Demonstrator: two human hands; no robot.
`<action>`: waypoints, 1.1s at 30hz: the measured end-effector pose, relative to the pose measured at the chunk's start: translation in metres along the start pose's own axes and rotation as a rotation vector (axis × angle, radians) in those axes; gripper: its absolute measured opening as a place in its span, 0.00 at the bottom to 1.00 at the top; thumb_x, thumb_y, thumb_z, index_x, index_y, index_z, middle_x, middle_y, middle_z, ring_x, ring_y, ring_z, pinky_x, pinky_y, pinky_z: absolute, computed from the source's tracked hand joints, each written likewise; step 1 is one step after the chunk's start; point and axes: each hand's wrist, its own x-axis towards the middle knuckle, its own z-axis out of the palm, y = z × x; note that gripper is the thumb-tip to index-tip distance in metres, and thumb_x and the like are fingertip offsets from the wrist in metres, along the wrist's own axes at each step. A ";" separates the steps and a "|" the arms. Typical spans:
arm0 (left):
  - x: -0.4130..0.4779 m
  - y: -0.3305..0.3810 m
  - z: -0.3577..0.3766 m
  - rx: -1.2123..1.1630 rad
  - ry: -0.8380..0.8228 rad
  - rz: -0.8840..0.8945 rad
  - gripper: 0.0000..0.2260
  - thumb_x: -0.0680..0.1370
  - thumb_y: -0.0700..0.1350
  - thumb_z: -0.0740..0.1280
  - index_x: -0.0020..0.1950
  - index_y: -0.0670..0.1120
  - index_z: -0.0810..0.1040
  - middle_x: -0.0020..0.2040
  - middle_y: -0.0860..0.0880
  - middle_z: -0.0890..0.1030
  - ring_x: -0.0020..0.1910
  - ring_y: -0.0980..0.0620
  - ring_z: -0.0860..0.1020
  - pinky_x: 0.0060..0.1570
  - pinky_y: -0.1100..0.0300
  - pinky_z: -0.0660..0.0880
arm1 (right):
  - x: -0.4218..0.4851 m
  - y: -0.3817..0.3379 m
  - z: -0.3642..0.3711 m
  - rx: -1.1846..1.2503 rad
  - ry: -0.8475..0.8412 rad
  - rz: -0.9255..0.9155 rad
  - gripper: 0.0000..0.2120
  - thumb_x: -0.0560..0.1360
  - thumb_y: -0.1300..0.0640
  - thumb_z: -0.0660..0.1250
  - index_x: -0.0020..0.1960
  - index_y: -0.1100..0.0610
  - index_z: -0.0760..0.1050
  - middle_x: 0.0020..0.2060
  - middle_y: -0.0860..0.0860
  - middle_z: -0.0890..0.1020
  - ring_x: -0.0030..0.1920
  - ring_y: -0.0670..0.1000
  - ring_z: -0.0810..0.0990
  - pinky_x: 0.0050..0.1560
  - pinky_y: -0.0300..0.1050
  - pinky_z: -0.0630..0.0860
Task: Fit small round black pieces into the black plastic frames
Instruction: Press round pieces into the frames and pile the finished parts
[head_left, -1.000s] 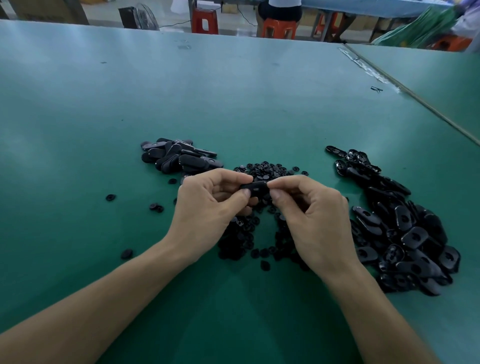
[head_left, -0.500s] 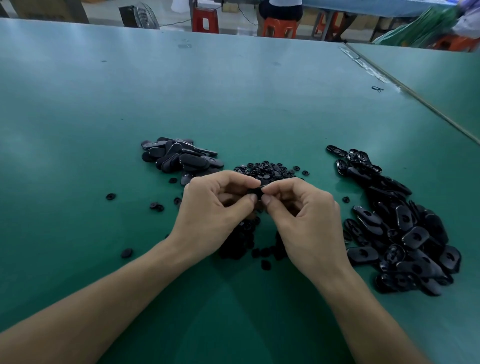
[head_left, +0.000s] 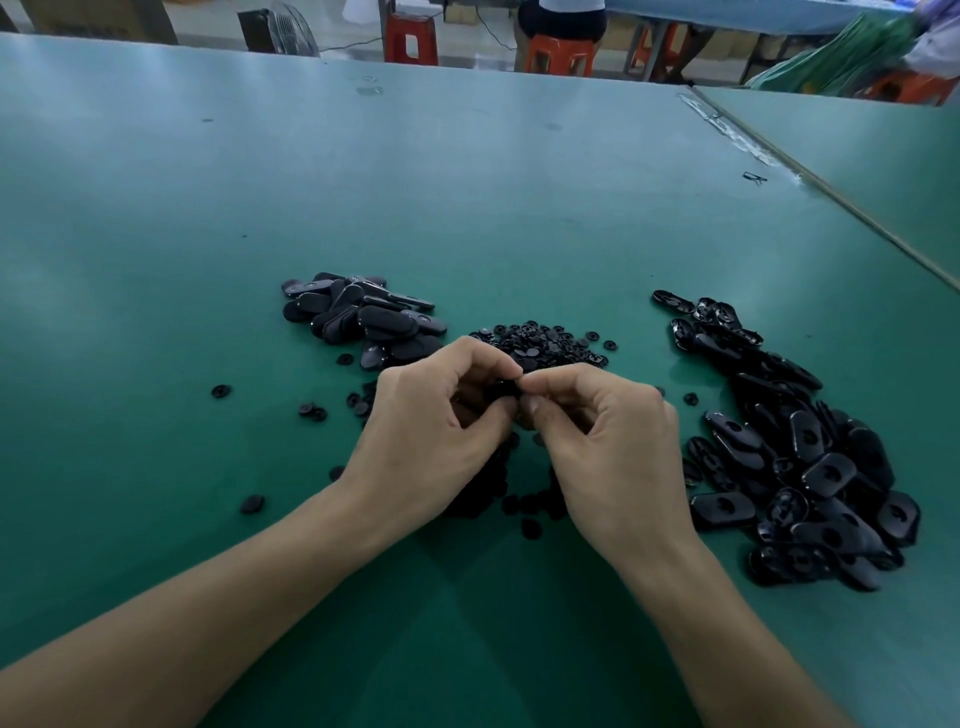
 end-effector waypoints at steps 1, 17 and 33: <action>0.000 0.000 0.000 0.006 0.003 0.002 0.10 0.73 0.37 0.73 0.49 0.52 0.81 0.42 0.57 0.85 0.39 0.56 0.84 0.42 0.63 0.81 | 0.000 -0.001 0.001 -0.016 -0.001 -0.013 0.10 0.75 0.65 0.72 0.49 0.51 0.86 0.39 0.39 0.86 0.40 0.36 0.83 0.44 0.28 0.76; 0.001 -0.002 -0.001 -0.136 -0.013 -0.045 0.10 0.75 0.41 0.72 0.50 0.57 0.80 0.45 0.56 0.85 0.43 0.56 0.84 0.47 0.61 0.80 | 0.005 0.004 -0.008 0.005 -0.011 -0.073 0.13 0.74 0.62 0.74 0.54 0.46 0.84 0.45 0.41 0.84 0.46 0.40 0.82 0.46 0.28 0.74; 0.000 0.001 -0.004 -0.215 -0.049 -0.091 0.13 0.74 0.34 0.75 0.50 0.52 0.84 0.43 0.52 0.87 0.42 0.54 0.85 0.46 0.61 0.82 | 0.009 0.007 -0.016 0.099 -0.160 0.040 0.08 0.74 0.61 0.74 0.44 0.48 0.81 0.38 0.41 0.85 0.37 0.40 0.82 0.40 0.31 0.76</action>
